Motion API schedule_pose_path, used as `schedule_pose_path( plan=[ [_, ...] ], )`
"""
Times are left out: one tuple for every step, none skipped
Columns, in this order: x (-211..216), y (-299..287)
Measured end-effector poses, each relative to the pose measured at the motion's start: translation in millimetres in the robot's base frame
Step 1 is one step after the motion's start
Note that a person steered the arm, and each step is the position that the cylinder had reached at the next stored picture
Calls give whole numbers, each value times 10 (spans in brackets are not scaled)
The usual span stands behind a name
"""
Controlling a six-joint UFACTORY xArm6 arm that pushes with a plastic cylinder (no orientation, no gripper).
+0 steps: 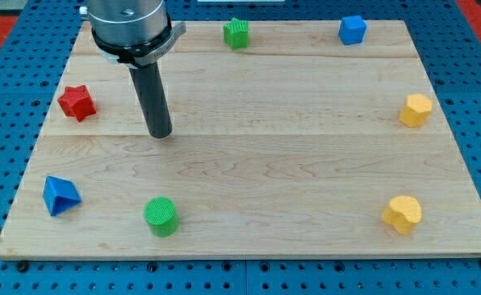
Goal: Move your arm to right side of the blue cube
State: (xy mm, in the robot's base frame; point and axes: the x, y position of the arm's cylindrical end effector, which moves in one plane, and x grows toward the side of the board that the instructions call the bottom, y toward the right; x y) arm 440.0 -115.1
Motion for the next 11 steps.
schedule_pose_path(
  plan=[
    [0, 0],
    [-3, 148],
    [-3, 252],
    [-3, 252],
    [-3, 298],
    [-3, 336],
    [-3, 363],
    [-3, 469],
    [-23, 979],
    [-398, 1520],
    [-887, 2088]
  ],
)
